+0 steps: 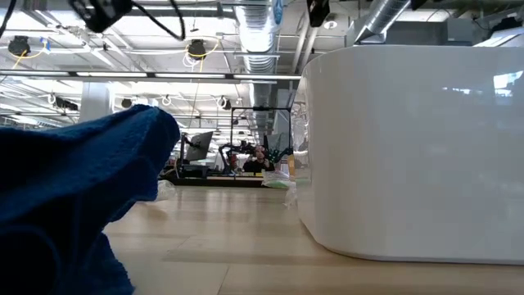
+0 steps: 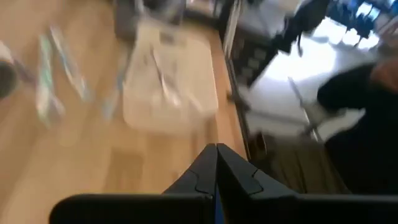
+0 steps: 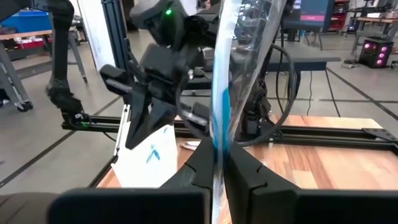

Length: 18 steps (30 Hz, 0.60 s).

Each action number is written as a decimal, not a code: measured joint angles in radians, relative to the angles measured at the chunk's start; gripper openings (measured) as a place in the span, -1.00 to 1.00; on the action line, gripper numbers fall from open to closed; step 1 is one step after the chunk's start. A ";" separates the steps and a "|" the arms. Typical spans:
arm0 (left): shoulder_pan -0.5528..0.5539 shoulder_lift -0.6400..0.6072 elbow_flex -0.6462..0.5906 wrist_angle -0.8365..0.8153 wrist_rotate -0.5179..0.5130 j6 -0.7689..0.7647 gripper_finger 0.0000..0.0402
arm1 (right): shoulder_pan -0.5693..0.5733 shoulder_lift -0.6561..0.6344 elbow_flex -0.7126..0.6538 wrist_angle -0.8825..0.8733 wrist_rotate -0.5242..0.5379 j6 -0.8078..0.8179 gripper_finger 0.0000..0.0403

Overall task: Pick & Place Toothbrushes
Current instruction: Put the blue toothbrush into the left white bin

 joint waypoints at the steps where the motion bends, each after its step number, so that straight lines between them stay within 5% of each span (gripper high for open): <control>1: -0.011 0.015 0.014 -0.028 0.012 -0.027 -1.00 | 0.005 0.000 0.000 -0.001 0.000 0.000 -0.95; 8: -0.091 0.085 0.082 -0.176 0.108 -0.228 -1.00 | 0.019 -0.002 0.000 -0.003 0.000 0.000 -0.95; 18: -0.242 0.090 0.083 -0.174 0.113 -0.450 -1.00 | 0.018 -0.001 0.000 -0.004 0.000 0.002 -0.95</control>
